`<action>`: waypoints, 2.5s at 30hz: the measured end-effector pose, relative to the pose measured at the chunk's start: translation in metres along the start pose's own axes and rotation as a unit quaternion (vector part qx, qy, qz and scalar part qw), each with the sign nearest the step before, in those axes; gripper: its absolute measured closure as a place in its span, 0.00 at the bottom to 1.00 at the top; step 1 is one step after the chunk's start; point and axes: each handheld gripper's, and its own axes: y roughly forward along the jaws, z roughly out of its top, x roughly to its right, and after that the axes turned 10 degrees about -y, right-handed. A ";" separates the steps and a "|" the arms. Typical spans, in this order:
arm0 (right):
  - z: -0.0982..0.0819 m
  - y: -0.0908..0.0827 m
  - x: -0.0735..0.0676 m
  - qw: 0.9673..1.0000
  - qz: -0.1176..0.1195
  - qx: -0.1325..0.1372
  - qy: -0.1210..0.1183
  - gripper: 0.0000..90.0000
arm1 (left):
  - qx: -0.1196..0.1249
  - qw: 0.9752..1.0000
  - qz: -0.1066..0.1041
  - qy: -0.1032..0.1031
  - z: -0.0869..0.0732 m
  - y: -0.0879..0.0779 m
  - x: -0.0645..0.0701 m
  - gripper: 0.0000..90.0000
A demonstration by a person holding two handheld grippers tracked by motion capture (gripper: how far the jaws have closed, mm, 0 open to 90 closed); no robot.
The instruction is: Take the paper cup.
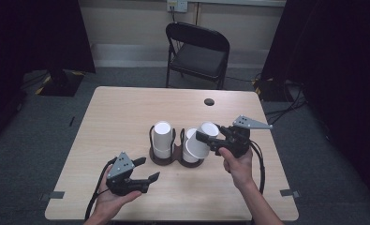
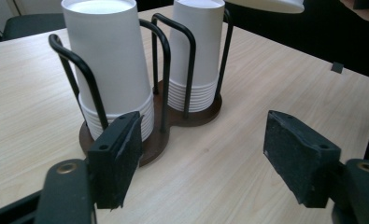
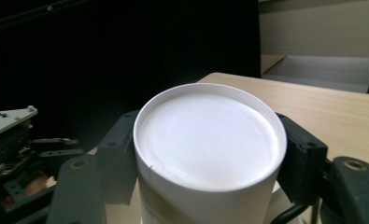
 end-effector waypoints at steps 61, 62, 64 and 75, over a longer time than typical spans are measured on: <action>-0.008 0.026 -0.030 0.963 0.174 -0.012 0.205 0.35 | 0.142 0.988 0.006 0.058 0.028 0.027 0.046 0.89; -0.009 0.026 -0.030 0.964 0.171 -0.012 0.202 0.34 | 0.140 0.989 0.005 0.056 0.028 0.027 0.045 0.90; -0.011 0.028 -0.029 0.963 0.169 -0.010 0.209 0.33 | 0.135 0.990 -0.001 0.048 0.028 0.027 0.044 0.91; -0.014 0.032 -0.029 0.975 0.137 -0.024 0.173 0.26 | 0.104 0.993 -0.026 0.050 0.026 0.030 0.039 0.93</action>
